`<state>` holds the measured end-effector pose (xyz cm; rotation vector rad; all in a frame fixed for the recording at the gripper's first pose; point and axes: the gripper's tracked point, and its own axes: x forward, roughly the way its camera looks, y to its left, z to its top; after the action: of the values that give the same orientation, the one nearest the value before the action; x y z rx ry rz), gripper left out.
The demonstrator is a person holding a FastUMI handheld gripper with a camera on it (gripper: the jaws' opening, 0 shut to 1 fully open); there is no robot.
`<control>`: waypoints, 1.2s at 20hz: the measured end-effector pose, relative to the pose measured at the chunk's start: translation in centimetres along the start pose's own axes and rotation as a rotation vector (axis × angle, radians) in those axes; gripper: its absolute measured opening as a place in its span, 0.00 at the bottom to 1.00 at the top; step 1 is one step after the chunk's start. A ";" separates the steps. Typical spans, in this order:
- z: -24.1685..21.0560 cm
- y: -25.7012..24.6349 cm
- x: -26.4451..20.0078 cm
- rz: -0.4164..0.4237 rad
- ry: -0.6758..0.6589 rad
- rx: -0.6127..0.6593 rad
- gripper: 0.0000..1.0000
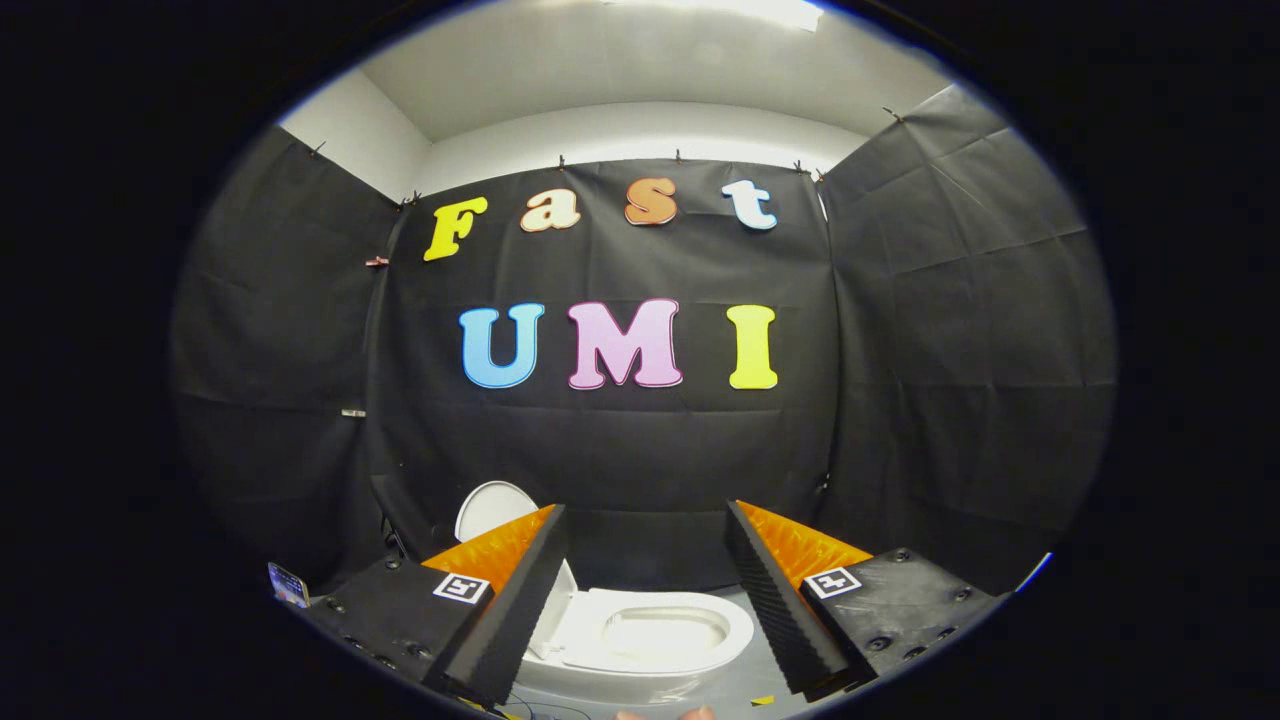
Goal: Open the toilet lid.
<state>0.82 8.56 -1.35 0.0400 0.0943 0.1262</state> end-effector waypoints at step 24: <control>-0.9 0.2 0.1 0.008 0.018 0.007 0.98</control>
<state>0.80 8.80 -2.25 0.0460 0.1130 0.1343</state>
